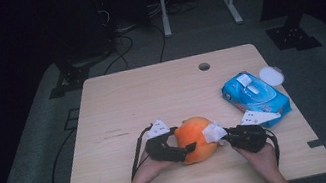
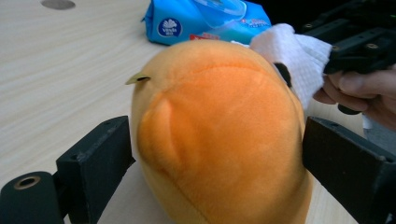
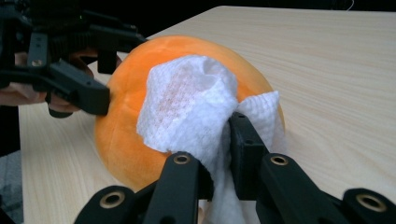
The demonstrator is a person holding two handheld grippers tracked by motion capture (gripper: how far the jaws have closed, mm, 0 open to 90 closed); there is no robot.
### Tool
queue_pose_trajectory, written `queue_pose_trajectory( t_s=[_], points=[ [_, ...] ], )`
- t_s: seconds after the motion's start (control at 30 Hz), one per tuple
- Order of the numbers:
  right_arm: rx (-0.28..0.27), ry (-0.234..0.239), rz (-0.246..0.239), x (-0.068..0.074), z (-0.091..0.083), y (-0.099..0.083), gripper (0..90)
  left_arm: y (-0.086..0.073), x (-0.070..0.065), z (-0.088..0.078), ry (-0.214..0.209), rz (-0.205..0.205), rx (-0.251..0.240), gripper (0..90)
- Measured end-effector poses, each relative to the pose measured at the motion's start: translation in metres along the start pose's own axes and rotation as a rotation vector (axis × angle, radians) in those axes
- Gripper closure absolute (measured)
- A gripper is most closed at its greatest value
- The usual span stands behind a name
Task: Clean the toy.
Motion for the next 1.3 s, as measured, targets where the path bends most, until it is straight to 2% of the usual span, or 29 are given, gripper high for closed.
queue_pose_trajectory(
  t_s=[0.1, 0.17, 0.27, 0.3, 0.37, 0.43, 0.47, 0.53, 0.57, 0.67, 0.77, 0.8, 0.83, 0.9, 0.93, 1.0, 1.1, 1.23, 1.3],
  points=[
    [-0.001, 0.001, -0.011, 0.006, 0.001, 0.003, 80.6, 0.0, -0.003, -0.001, -0.005, 0.027, -0.003, 22.1],
    [-0.025, 0.03, -0.045, 0.018, 0.002, 0.01, 80.6, 0.004, -0.007, -0.004, -0.015, 0.052, -0.005, 28.4],
    [-0.053, 0.053, -0.086, 0.029, 0.0, 0.018, 80.6, 0.013, -0.014, -0.011, -0.042, 0.075, -0.031, 31.5],
    [-0.062, 0.055, -0.086, 0.029, -0.001, 0.02, 80.6, 0.017, -0.015, -0.015, -0.048, 0.078, -0.054, 31.7],
    [-0.059, 0.041, -0.056, 0.02, -0.003, 0.017, 80.6, 0.019, -0.016, -0.017, -0.044, 0.087, -0.075, 31.6],
    [-0.023, 0.012, -0.037, 0.012, -0.001, 0.01, 80.6, 0.017, -0.015, -0.015, -0.05, 0.071, -0.082, 23.9],
    [-0.016, 0.016, -0.016, 0.008, 0.0, 0.006, 80.5, 0.016, -0.014, -0.013, -0.051, 0.058, -0.084, 19.6],
    [-0.016, 0.024, 0.015, 0.005, 0.002, 0.002, 80.5, 0.013, -0.013, -0.008, -0.04, 0.059, -0.056, 13.7],
    [-0.017, 0.024, 0.009, 0.006, 0.002, 0.003, 80.5, 0.012, -0.013, -0.007, -0.035, 0.063, -0.057, 13.6],
    [-0.046, 0.046, -0.021, 0.019, 0.001, 0.011, 80.5, 0.012, -0.016, -0.005, -0.012, 0.11, -0.058, 24.0],
    [-0.076, 0.069, -0.062, 0.033, 0.0, 0.021, 80.4, 0.012, -0.018, -0.004, -0.011, 0.125, -0.056, 24.4],
    [-0.073, 0.067, -0.07, 0.033, 0.0, 0.021, 80.5, 0.012, -0.018, -0.004, -0.018, 0.117, -0.055, 22.4],
    [-0.072, 0.066, -0.07, 0.032, 0.001, 0.02, 80.5, 0.012, -0.018, -0.005, -0.029, 0.101, -0.05, 18.7],
    [-0.061, 0.058, -0.035, 0.024, 0.001, 0.015, 80.5, 0.012, -0.019, -0.005, -0.038, 0.095, -0.041, 11.7],
    [-0.053, 0.045, -0.025, 0.02, 0.001, 0.013, 80.5, 0.012, -0.02, -0.005, -0.034, 0.106, -0.04, 11.5],
    [-0.052, 0.042, -0.006, 0.018, 0.0, 0.013, 80.4, 0.011, -0.023, -0.003, -0.022, 0.136, -0.039, 16.7],
    [-0.074, 0.045, -0.057, 0.029, -0.002, 0.021, 80.4, 0.01, -0.028, -0.002, -0.015, 0.187, -0.024, 22.2],
    [-0.138, 0.126, -0.134, 0.056, -0.005, 0.036, 80.3, 0.01, -0.039, 0.003, -0.027, 0.239, -0.019, 23.0],
    [-0.129, 0.127, -0.174, 0.063, -0.003, 0.038, 80.3, 0.009, -0.045, 0.005, -0.014, 0.279, -0.003, 23.0]
  ],
)
Point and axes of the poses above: each handheld gripper's, and its own axes: z roughly forward along the jaws, y roughly out of its top, x roughly to its left, the point moved 7 cm from there along z, roughly forward along the jaws, and after that the axes turned 5 degrees about -z, right-handed, at the moved point
